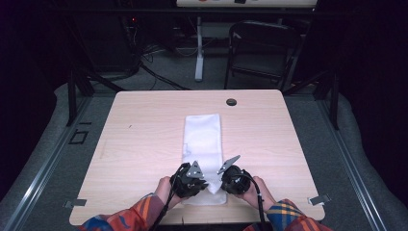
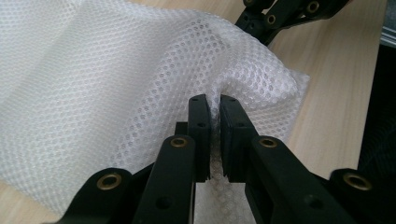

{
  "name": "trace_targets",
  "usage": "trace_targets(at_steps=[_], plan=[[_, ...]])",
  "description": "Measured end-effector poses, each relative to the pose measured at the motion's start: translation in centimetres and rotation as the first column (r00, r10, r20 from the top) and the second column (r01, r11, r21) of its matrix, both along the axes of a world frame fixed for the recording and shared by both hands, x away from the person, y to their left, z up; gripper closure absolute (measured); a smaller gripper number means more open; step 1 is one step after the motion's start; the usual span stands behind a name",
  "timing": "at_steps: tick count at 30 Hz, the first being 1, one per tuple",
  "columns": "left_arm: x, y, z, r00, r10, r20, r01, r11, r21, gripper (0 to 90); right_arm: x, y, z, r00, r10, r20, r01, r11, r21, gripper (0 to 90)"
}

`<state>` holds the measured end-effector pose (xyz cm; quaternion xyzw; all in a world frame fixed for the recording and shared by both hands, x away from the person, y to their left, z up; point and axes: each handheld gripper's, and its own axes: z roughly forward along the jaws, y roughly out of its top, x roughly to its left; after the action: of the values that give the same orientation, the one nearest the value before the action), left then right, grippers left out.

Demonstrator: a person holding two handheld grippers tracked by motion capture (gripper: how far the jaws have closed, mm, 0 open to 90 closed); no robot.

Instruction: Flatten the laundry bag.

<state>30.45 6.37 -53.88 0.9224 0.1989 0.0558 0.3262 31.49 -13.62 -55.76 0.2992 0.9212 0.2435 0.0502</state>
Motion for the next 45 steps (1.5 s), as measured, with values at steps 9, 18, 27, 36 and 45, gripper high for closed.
trace_targets(at_steps=[9,18,27,36,45], plan=[[0.4,0.9,0.5,0.9996,0.026,0.013,-0.026,0.9997,-0.002,84.3,0.0,0.1,0.2,1.0000,-0.001,-0.003,0.001,0.9990,-0.045,90.0],[0.7,2.1,1.0,0.9975,0.067,0.023,-0.066,0.9974,-0.028,84.7,0.1,-0.1,0.3,0.9997,-0.019,-0.017,0.018,0.9980,-0.061,90.0],[0.9,4.0,1.6,0.9928,0.116,0.031,-0.114,0.9925,-0.043,84.8,0.1,-0.2,0.4,0.9995,-0.027,-0.016,0.026,0.9968,-0.076,90.0],[1.0,5.8,1.9,0.9879,0.152,0.030,-0.151,0.9880,-0.032,84.7,0.2,-0.6,0.5,0.9981,-0.051,-0.035,0.048,0.9949,-0.089,90.0],[0.9,6.1,1.7,0.9893,0.146,0.008,-0.146,0.9893,-0.013,84.8,0.6,-1.0,0.6,0.9960,-0.058,-0.068,0.051,0.9939,-0.098,90.0]])
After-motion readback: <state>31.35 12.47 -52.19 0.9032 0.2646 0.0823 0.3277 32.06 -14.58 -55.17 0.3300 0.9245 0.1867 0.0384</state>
